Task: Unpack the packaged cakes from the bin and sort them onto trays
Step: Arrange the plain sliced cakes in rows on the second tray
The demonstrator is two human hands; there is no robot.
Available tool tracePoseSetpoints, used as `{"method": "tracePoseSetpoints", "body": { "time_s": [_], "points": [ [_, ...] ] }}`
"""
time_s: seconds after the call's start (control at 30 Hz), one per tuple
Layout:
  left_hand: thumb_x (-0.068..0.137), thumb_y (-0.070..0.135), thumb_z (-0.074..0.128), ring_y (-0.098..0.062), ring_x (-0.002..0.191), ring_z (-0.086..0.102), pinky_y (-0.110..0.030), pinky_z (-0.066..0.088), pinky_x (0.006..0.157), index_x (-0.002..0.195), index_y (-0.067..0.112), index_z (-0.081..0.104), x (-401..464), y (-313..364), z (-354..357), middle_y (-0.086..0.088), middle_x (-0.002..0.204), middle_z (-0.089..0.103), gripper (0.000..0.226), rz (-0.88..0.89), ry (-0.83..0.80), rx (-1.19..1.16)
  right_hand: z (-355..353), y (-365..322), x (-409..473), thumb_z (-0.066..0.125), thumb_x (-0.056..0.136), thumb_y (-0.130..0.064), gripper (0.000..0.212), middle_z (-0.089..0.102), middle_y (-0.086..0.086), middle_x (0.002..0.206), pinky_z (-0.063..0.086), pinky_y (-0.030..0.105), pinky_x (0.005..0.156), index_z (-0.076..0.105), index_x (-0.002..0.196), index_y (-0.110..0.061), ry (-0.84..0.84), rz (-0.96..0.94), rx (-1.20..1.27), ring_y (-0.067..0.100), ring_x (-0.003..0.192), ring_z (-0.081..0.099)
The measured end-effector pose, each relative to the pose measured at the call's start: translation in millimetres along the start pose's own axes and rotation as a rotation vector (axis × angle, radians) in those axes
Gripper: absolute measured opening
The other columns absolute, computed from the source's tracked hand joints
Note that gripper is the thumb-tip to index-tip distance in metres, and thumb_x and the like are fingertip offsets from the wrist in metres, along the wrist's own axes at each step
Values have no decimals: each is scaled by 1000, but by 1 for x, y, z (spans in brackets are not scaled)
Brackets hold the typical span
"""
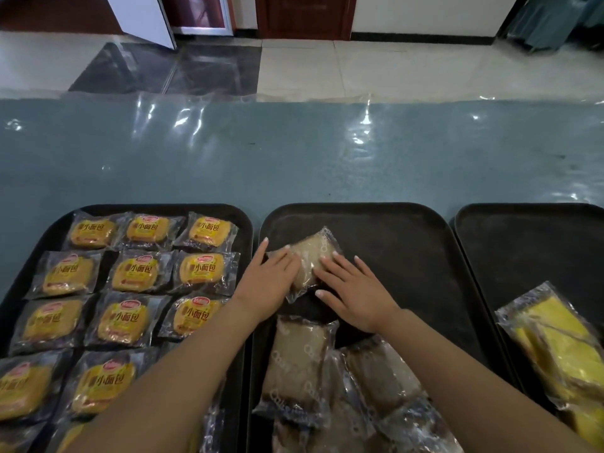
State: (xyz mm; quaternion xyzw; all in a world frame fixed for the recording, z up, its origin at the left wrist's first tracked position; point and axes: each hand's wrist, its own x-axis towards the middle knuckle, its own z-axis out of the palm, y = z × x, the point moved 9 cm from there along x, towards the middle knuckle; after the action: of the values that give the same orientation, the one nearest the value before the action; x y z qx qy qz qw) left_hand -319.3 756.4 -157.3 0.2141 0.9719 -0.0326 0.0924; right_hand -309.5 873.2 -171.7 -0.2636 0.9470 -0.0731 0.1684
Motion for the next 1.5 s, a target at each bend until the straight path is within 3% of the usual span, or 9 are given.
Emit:
{"method": "tracePoseSetpoints", "body": {
  "time_s": [0.17, 0.33, 0.5, 0.83, 1.03, 1.27, 1.33, 1.4, 1.5],
  "points": [
    [95, 26, 49, -18, 147, 0, -51, -10, 115, 149, 23, 22, 24, -16, -3, 3, 158, 17, 61, -76, 32, -4, 0, 2, 15, -14, 84, -65, 82, 15, -5, 160, 4, 44, 117, 20, 151, -33, 84, 37, -54, 17, 147, 9],
    [98, 27, 43, -14, 140, 28, -44, 6, 118, 141, 21, 41, 8, -11, -10, 2, 147, 42, 44, -89, 214, -180, 9, 4, 28, -12, 84, -66, 79, 3, -5, 161, -1, 44, 117, 6, 153, -33, 96, 138, -20, 18, 147, -1],
    [100, 48, 14, -12, 146, -3, -50, -7, 116, 151, 24, 2, -8, -12, 32, 5, 160, 0, 58, -142, -11, -82, 8, 3, 37, 13, 99, -55, 61, -2, -3, 161, -2, 38, 117, 4, 153, -27, 51, 117, 52, 15, 147, -8],
    [84, 54, -6, -4, 142, -12, -41, -11, 117, 151, 26, 4, -58, 14, 32, 13, 152, -11, 74, -89, -44, -277, 6, -42, -49, 19, 98, -52, 58, 21, -5, 157, 5, 32, 119, 32, 148, -26, 22, -163, 180, 10, 146, 9],
    [96, 46, 27, -13, 135, 38, -38, 17, 116, 139, 21, 46, -132, 40, 28, 4, 149, 36, 53, -36, 73, -327, 40, -49, -107, 19, 101, -50, 53, 33, 2, 154, 29, 45, 113, 45, 142, -28, -4, -166, 67, 22, 138, 36],
    [96, 39, 30, -14, 124, 50, -37, 22, 109, 126, 20, 60, -150, 56, 26, 2, 134, 56, 46, -48, 59, -232, 24, -47, -113, 19, 101, -52, 53, 56, -1, 135, 39, 46, 105, 58, 129, -30, 152, -18, 7, 20, 114, 56],
    [98, 46, 20, -16, 131, 44, -39, 22, 114, 133, 21, 54, -140, 53, 26, 3, 141, 49, 55, -105, 4, -209, 19, -48, -106, 26, 99, -51, 50, 61, 0, 125, 37, 47, 105, 63, 123, -28, 182, -12, -32, 23, 114, 56],
    [94, 52, 0, -16, 145, 15, -42, 6, 118, 148, 22, 28, -126, 52, 26, 6, 155, 19, 68, -119, -34, -195, 17, -45, -94, 28, 97, -51, 51, 63, 3, 120, 32, 48, 108, 64, 120, -24, 172, -3, -62, 27, 121, 54],
    [81, 51, -19, -18, 145, -15, -47, -10, 116, 151, 26, 1, -102, 43, 34, 8, 157, -10, 77, -144, -91, -173, 15, -36, -77, 6, 97, -58, 72, 52, 8, 138, 19, 48, 114, 59, 128, -20, 100, 22, -40, 28, 139, 34]
  ]
}}
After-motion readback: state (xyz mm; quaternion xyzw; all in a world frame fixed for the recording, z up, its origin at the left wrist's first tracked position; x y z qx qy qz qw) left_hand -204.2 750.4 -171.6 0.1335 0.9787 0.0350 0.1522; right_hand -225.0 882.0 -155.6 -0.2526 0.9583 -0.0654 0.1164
